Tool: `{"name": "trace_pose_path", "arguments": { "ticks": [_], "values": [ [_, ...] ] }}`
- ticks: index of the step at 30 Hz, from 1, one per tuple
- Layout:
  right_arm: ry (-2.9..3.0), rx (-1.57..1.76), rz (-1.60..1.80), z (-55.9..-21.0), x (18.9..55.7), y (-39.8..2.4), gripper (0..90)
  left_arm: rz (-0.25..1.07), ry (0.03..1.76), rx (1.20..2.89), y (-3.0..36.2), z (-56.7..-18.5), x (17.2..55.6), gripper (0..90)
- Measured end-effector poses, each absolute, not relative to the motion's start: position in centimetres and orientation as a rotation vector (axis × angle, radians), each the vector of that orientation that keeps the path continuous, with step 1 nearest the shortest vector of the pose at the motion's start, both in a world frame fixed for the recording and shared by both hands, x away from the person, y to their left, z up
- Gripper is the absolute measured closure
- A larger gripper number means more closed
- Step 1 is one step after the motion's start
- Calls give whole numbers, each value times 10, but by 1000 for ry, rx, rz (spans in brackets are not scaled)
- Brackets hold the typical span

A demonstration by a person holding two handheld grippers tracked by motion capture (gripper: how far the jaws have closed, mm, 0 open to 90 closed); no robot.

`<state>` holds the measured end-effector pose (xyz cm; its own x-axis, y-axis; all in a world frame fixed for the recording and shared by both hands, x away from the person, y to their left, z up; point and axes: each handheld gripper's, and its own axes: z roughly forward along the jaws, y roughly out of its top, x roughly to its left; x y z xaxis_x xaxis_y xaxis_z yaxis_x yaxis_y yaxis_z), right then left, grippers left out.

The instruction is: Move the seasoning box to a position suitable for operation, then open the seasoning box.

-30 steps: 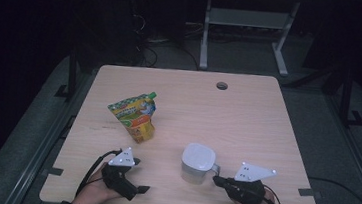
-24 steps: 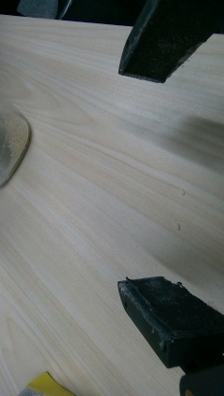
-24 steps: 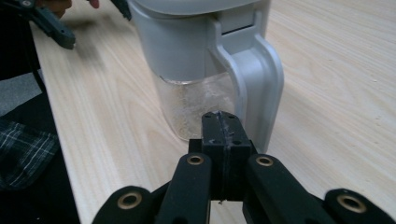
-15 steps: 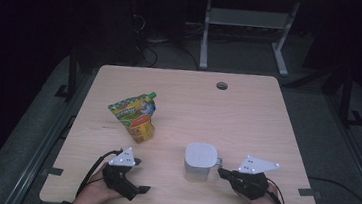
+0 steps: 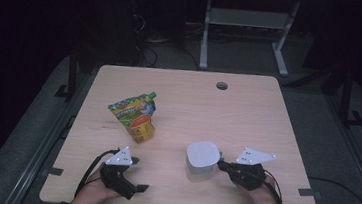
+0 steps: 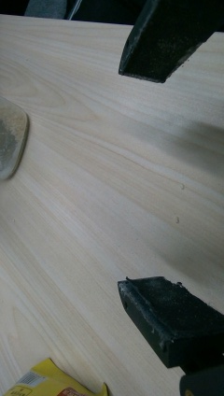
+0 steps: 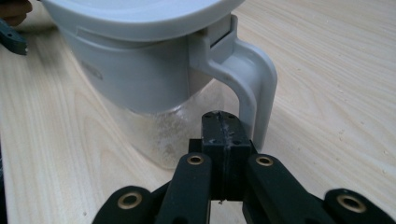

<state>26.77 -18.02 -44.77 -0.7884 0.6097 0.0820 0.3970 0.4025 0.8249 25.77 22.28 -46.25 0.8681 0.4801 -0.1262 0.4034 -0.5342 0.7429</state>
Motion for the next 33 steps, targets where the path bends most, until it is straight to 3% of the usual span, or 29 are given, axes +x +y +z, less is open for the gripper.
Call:
{"name": "trace_pose_path", "arguments": {
  "ticks": [33],
  "values": [
    [2326, 927, 1433, -421, 249, -219, 898, 111, 614, 2228, 218, -462, 256, 0]
  ]
}}
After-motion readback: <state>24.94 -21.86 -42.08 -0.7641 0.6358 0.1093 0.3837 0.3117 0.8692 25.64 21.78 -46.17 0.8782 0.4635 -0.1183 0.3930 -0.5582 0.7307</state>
